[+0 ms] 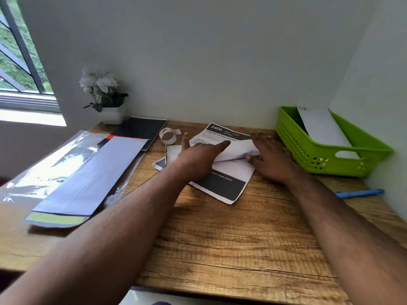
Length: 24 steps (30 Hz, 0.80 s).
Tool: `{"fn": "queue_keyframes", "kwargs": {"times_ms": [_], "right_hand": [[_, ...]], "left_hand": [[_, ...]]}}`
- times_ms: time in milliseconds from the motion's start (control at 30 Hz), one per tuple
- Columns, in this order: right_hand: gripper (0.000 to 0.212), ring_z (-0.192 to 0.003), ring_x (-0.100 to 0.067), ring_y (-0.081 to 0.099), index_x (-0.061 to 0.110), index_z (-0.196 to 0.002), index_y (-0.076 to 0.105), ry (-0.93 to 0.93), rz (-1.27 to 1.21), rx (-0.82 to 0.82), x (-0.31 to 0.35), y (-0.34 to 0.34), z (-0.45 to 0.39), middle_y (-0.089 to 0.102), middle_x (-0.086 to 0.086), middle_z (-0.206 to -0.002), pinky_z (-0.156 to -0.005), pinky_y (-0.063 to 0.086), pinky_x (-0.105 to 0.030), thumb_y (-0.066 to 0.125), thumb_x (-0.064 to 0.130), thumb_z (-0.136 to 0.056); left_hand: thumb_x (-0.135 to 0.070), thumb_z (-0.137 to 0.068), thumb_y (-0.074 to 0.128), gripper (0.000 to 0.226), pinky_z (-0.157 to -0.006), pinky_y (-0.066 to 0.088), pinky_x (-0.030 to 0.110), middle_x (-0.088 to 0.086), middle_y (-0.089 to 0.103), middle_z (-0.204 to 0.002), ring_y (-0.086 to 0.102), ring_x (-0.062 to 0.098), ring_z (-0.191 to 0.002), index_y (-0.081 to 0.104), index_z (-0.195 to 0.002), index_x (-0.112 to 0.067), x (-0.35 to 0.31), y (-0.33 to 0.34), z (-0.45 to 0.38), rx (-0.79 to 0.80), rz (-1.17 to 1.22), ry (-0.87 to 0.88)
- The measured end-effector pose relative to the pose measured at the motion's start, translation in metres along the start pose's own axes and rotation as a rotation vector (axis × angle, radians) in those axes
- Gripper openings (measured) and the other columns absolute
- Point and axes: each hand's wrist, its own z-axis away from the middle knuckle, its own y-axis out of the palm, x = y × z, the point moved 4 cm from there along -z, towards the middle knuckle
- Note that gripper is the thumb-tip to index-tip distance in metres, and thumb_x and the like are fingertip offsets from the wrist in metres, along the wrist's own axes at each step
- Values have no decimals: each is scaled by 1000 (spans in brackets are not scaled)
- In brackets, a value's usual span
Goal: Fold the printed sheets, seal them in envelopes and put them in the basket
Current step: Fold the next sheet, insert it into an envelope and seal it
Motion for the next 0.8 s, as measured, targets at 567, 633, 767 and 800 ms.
{"fn": "queue_keyframes", "kwargs": {"times_ms": [567, 633, 767, 800], "right_hand": [[87, -147, -12, 0, 29, -151, 3, -28, 88, 274, 15, 12, 9, -1, 9, -160, -116, 10, -51, 28, 75, -81], [87, -147, -12, -2, 29, -151, 4, -44, 110, 249, 17, 11, 6, -1, 10, -160, -115, 6, -55, 22, 77, -80], [102, -146, -9, -8, 28, -152, 1, -75, 102, 210, 25, 11, 0, -3, 11, -160, -113, -10, -59, 3, 83, -66], [105, -146, -8, -9, 27, -152, 0, -64, 99, 233, 24, 13, -1, -4, 11, -160, -113, -12, -60, 1, 84, -63]], "left_hand": [[-46, -103, 24, 55, -118, 6, 45, -2, 9, -163, 8, 24, -149, 8, -154, -34, -10, 27, -12, 137, 121, 116], [-49, -102, 19, 53, -119, 2, 47, -7, 4, -163, 3, 25, -149, 6, -152, -40, -11, 28, -11, 176, 114, 128], [-46, -103, 21, 51, -119, -5, 49, -11, 4, -162, -1, 22, -149, 9, -152, -40, -12, 27, -13, 236, 103, 135], [-44, -103, 23, 52, -118, -8, 50, -9, 8, -162, -1, 20, -150, 11, -153, -37, -13, 25, -13, 243, 117, 122]]}}
